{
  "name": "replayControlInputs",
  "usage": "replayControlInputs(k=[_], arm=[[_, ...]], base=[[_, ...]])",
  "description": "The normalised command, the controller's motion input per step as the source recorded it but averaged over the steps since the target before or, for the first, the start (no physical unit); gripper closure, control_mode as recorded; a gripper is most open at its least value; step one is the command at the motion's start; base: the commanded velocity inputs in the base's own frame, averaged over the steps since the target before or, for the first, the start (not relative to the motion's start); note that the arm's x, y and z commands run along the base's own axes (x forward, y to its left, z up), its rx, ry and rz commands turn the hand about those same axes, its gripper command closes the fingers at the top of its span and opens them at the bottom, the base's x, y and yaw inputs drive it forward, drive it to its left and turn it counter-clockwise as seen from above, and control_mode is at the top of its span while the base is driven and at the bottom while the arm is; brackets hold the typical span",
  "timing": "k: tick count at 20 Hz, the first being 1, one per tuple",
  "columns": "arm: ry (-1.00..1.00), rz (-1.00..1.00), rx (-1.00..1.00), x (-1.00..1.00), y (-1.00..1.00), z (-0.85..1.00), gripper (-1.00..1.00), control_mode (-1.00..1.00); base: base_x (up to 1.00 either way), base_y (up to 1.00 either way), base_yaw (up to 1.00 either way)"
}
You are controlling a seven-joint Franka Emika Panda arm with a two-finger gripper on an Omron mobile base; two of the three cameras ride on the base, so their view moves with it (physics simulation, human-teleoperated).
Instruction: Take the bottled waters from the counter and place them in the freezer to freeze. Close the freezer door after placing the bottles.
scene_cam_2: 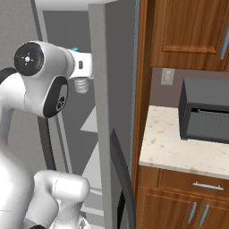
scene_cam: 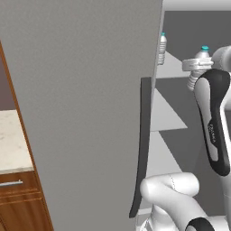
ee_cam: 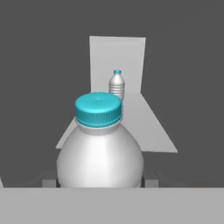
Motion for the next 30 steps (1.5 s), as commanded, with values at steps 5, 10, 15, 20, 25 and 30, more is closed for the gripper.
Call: replayControlInputs(k=[5,10,15,20,25,30], arm=[[0.00,0.00,0.00,0.36,0.00,0.00,1.00,-1.00],[0.00,0.00,0.00,0.23,0.00,0.00,1.00,-1.00],[0.00,0.00,-0.03,0.31,0.00,-0.01,1.00,-1.00],[0.01,0.00,0.00,0.52,0.00,0.00,1.00,-1.00],[0.03,0.00,0.00,0.55,0.00,0.00,1.00,-1.00],[0.00,0.00,0.00,0.46,0.00,-0.02,1.00,-1.00]], base=[[0.00,0.00,0.00],[0.00,0.00,0.00],[0.00,0.00,0.00],[0.00,0.00,0.00],[0.00,0.00,0.00],[0.00,0.00,0.00]])
